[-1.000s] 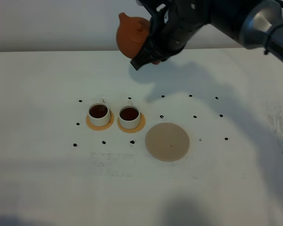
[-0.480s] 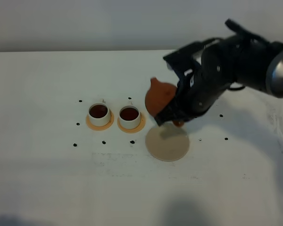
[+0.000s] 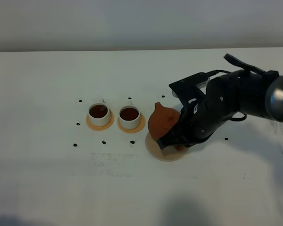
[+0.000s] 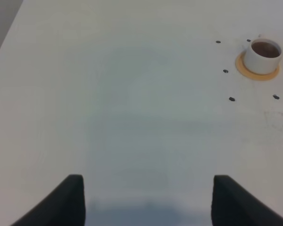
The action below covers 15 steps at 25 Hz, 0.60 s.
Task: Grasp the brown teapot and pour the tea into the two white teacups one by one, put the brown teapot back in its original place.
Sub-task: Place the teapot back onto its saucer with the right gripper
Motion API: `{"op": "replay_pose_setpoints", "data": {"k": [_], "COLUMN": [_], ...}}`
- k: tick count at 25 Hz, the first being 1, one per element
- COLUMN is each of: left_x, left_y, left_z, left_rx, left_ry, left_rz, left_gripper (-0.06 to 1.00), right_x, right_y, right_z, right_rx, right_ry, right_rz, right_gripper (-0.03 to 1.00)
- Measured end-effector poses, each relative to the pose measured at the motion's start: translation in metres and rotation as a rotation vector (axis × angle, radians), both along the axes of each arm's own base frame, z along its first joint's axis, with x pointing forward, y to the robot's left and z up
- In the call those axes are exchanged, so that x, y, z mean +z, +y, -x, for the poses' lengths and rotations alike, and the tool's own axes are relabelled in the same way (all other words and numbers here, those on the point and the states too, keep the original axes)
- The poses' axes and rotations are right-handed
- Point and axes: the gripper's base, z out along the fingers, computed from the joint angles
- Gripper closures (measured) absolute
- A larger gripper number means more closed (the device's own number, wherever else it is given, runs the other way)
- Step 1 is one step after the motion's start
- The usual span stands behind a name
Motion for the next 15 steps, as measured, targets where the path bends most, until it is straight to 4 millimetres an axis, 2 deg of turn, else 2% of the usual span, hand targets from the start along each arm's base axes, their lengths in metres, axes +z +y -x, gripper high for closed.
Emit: {"op": "replay_pose_setpoints", "data": {"k": [15], "left_x": [0.0], "left_y": [0.0], "left_z": [0.0], "left_rx": [0.0], "left_ry": [0.0], "left_rz": [0.0], "left_gripper": [0.36], "right_x": [-0.02], "right_y": [-0.005], "right_z": [0.008], "right_rx": [-0.026], "right_ry": [0.018], "right_rz": [-0.011], "right_gripper": [0.88]}}
